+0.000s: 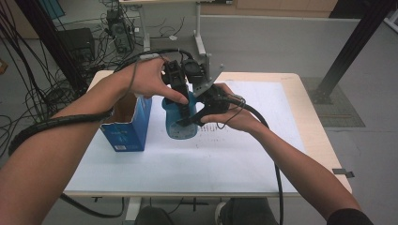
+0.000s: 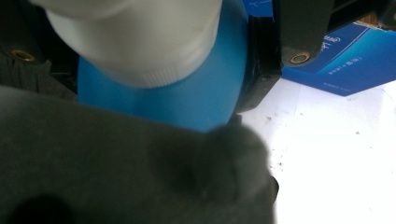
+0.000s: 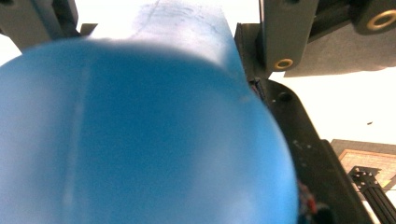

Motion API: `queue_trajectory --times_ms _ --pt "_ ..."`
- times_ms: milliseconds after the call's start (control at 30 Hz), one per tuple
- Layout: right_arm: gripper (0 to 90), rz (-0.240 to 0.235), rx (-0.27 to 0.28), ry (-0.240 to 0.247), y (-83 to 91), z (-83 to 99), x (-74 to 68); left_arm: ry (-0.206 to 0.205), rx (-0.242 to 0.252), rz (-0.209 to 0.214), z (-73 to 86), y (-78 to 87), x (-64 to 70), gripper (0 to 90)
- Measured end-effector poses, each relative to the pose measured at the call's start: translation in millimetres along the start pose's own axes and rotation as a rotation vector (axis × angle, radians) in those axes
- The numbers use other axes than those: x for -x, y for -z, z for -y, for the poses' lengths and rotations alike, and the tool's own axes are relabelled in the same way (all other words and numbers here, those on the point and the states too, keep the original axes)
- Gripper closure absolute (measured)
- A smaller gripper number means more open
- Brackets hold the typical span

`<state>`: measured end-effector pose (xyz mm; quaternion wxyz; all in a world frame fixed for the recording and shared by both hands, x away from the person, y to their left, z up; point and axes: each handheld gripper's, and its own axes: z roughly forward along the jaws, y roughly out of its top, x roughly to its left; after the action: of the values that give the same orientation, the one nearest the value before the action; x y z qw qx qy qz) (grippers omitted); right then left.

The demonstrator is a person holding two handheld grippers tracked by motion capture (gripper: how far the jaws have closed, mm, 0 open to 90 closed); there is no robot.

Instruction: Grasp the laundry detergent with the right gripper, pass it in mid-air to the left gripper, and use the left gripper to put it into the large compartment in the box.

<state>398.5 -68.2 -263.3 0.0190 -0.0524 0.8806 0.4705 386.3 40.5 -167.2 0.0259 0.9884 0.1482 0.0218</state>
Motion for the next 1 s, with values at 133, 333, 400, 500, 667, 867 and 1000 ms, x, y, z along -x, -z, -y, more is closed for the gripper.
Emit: queue_trajectory --times_ms 133,333,400,500,667,867,1000 --pt "43.0 -0.004 0.0 0.0 -1.3 1.4 0.5 0.001 0.001 0.002 0.3 -1.5 -0.6 34.7" --pt "42.8 -0.004 -0.001 -0.002 -1.1 3.0 1.1 -0.003 0.002 -0.004 -1.3 -2.7 -0.3 34.8" --pt "42.8 -0.002 -0.001 0.002 -0.9 3.8 1.5 -0.003 0.001 -0.004 -1.5 -3.0 -0.3 34.8" --pt "42.7 -0.004 -0.001 -0.002 -0.5 4.0 1.4 -0.001 -0.001 -0.005 -2.0 -2.8 -0.4 34.8" --pt "42.7 -0.007 0.002 -0.005 -0.7 4.5 1.6 0.002 -0.003 -0.001 -2.2 -3.5 -0.4 34.9" --pt "42.5 -0.017 -0.001 -0.003 -1.9 5.7 1.8 0.004 -0.003 0.006 -1.5 -5.2 -0.9 35.0" --pt "42.5 -0.024 0.001 -0.004 -2.8 5.9 2.0 0.006 -0.008 0.014 -1.2 -5.4 -1.0 35.2"
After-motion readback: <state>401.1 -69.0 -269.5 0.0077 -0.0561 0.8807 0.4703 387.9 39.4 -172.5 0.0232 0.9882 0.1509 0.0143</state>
